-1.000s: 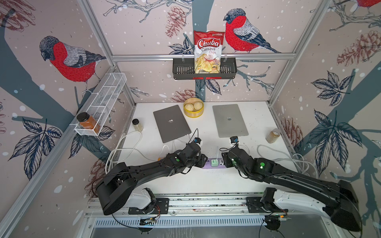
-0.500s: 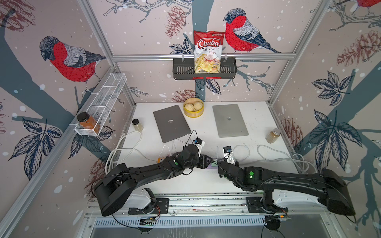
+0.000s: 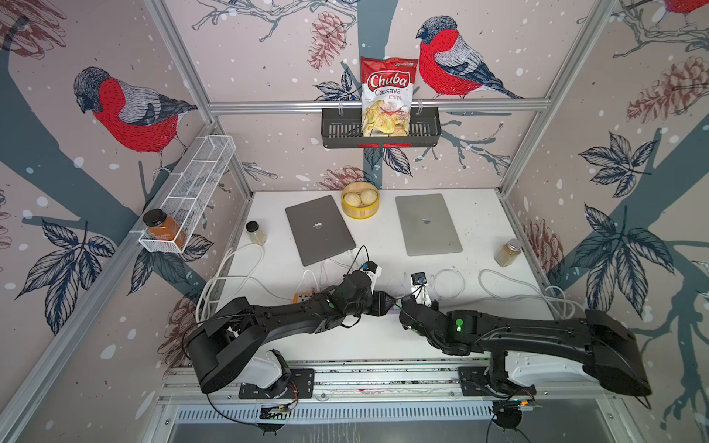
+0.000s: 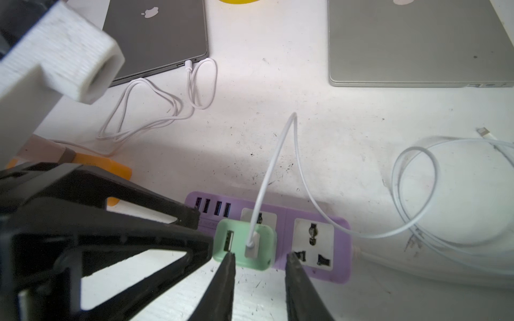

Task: Unplug the laptop charger
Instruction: Remove the charging cable from the plug.

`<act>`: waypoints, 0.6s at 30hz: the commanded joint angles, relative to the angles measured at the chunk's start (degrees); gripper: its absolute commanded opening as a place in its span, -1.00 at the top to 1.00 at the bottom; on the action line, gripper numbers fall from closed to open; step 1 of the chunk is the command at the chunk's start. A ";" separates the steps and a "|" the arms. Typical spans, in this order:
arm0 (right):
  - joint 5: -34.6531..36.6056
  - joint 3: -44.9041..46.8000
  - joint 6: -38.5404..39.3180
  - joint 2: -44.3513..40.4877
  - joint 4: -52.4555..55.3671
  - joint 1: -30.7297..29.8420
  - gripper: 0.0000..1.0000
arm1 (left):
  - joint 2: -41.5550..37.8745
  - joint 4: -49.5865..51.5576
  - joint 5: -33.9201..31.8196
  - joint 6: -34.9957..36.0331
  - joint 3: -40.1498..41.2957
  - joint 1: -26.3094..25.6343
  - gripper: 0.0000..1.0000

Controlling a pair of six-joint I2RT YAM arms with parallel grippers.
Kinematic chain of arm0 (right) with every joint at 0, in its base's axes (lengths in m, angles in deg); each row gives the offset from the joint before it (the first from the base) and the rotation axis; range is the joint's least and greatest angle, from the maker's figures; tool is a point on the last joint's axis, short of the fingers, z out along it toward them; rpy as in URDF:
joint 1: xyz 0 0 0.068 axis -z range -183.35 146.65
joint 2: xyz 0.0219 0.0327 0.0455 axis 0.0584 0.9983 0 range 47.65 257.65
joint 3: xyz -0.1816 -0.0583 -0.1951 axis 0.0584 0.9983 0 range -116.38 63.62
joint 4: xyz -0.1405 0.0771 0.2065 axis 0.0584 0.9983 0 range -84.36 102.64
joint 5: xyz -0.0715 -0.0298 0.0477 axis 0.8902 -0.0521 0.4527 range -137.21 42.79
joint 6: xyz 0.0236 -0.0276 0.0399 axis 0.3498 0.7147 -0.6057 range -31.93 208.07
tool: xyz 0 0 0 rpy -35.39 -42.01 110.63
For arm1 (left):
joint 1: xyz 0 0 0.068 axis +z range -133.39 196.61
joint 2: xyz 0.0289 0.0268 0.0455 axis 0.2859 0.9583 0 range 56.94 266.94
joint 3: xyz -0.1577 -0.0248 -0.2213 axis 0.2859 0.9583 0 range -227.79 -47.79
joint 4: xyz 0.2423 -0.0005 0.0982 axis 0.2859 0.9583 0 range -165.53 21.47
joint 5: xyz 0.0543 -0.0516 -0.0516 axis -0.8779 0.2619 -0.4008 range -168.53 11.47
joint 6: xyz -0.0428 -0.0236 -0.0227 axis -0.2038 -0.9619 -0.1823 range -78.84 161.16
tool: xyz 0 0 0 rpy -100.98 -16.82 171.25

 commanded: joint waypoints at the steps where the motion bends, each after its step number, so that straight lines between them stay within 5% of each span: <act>1: 1.48 -0.80 0.53 1.09 -0.79 -0.10 0.37 | 0.77 -3.30 0.50 -0.58 -0.36 -0.05 0.14; 18: 2.81 -2.90 1.39 5.48 -0.47 -0.14 0.52 | -0.38 -2.77 -0.64 -1.38 1.99 -0.05 0.14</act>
